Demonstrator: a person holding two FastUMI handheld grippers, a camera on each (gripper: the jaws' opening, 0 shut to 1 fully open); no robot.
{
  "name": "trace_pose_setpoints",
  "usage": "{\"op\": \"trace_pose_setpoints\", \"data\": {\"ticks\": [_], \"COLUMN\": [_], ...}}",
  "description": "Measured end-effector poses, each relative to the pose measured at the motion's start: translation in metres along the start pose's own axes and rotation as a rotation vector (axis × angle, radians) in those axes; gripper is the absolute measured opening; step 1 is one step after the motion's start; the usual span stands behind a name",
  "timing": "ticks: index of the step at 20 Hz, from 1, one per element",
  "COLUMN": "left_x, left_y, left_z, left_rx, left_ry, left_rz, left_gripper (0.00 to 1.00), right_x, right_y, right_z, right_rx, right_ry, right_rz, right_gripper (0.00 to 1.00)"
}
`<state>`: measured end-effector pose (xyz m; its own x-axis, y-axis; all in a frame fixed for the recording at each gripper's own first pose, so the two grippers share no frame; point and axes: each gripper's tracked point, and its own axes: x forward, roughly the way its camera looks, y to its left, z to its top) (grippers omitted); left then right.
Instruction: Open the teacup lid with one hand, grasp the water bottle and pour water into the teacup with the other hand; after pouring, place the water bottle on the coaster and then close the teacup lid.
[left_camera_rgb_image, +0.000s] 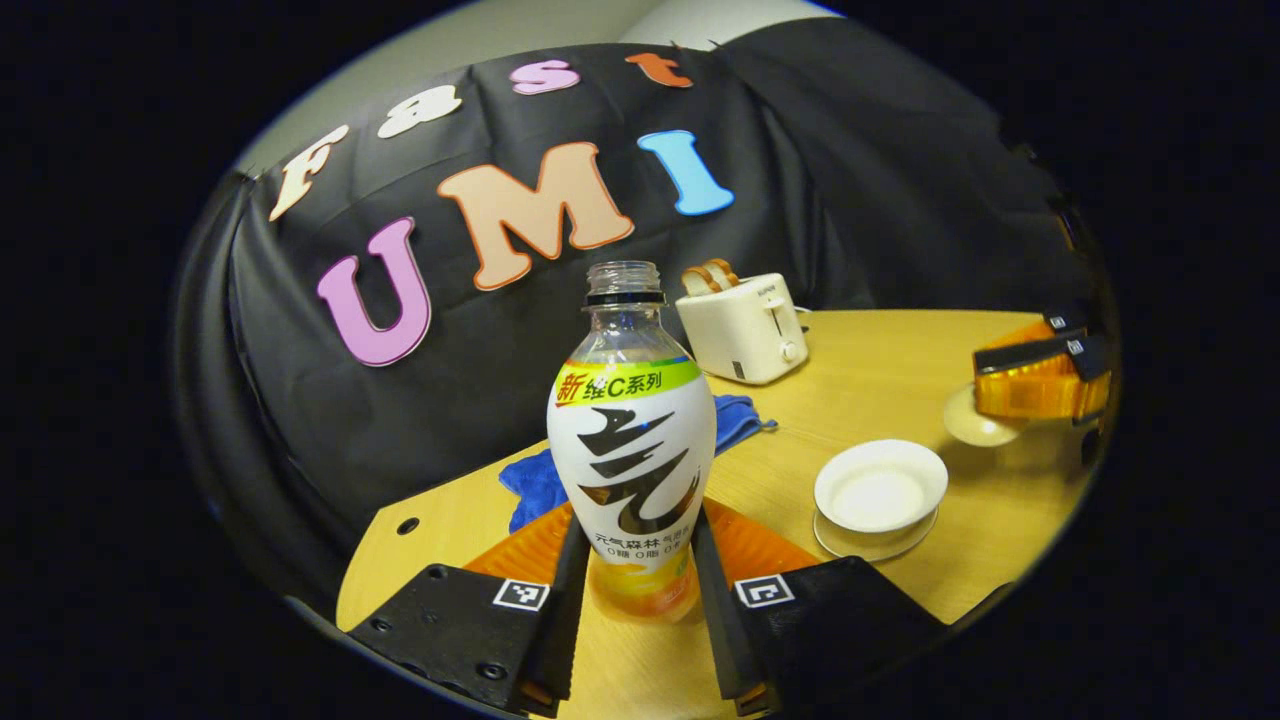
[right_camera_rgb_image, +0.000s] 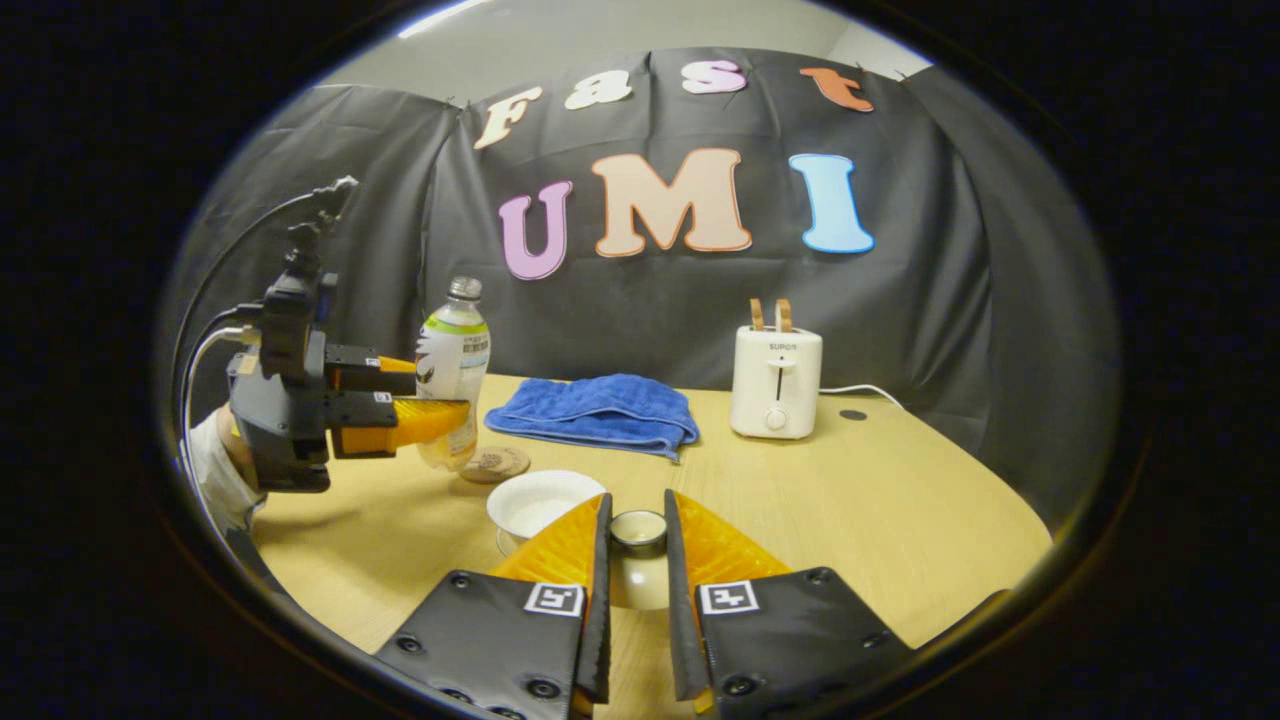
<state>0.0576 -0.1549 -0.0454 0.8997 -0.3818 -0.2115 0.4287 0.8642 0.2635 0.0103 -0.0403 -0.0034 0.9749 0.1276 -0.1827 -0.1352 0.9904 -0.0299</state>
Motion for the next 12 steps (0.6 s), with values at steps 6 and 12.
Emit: {"op": "trace_pose_setpoints", "data": {"ticks": [6, 12], "left_x": [0.011, 0.019], "left_y": [-0.008, -0.005], "left_z": [0.003, -0.001], "left_rx": [-0.175, -0.254], "left_ry": [-0.061, -0.074], "left_rz": [0.037, 0.104], "left_gripper": [0.52, 0.55], "right_x": [0.003, 0.006], "right_y": [0.001, -0.001], "right_z": [-0.002, -0.005], "right_rx": [0.004, 0.016], "right_ry": [0.006, 0.015], "right_rz": [0.000, -0.002], "right_gripper": [0.29, 0.28]}}
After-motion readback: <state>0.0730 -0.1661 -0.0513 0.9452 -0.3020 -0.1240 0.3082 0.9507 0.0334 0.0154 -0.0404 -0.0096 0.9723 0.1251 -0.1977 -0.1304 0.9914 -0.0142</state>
